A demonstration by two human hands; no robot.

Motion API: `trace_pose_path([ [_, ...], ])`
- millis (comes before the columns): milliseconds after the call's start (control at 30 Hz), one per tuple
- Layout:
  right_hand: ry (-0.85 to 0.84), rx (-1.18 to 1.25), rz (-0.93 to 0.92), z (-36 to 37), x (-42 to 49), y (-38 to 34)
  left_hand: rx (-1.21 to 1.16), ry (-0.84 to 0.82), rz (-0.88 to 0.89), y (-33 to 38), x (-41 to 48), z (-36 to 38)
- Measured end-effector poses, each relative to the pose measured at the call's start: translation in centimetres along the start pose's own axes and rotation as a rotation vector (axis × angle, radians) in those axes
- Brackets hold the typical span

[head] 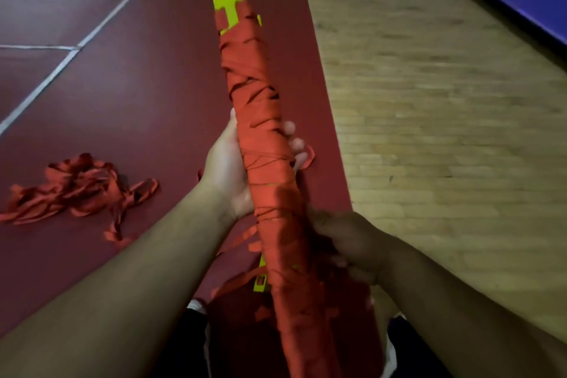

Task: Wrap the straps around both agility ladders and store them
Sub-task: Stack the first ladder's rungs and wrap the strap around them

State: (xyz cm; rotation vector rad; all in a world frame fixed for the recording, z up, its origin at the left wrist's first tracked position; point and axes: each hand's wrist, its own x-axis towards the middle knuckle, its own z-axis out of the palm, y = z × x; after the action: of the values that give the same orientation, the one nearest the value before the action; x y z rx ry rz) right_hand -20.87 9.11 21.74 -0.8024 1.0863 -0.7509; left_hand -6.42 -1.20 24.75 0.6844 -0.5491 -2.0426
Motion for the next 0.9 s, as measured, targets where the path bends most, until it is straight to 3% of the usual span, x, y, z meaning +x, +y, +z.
trace_pose_path([
  [100, 0.028, -0.021, -0.01, 0.1, 0.7, -0.1, 0.046, 0.071, 0.02, 0.1, 1.0, -0.7],
  [233, 0.154, -0.042, 0.001, 0.1, 1.4, -0.4, 0.216, 0.313, -0.011, 0.8, 2.0, -2.4],
  [367, 0.11, -0.096, 0.007, 0.3, 1.7, -0.5, 0.473, 0.347, -0.028, -0.6, 1.2, -2.8],
  [467, 0.124, -0.593, -0.074, 0.1, 1.8, -0.8, 0.513, 0.393, 0.065, -1.2, 1.1, -2.8],
  [567, 0.165, -0.915, -0.209, -1.1, 1.7, -2.1, 0.59, 0.359, 0.042, -1.3, 0.4, -2.5],
  [667, 0.146, -0.778, -0.231, -2.9, 1.2, -2.4, 0.638, 0.218, -0.027, -1.7, -0.5, -2.6],
  [767, 0.1, -0.74, -0.144, -3.5, 1.0, -1.2, 0.524, 0.079, -0.048, -1.9, -1.3, -2.0],
  [900, 0.14, -0.664, -0.169, -3.0, 1.4, -0.2, 0.35, -0.058, -0.041, -1.9, -1.4, -2.0],
])
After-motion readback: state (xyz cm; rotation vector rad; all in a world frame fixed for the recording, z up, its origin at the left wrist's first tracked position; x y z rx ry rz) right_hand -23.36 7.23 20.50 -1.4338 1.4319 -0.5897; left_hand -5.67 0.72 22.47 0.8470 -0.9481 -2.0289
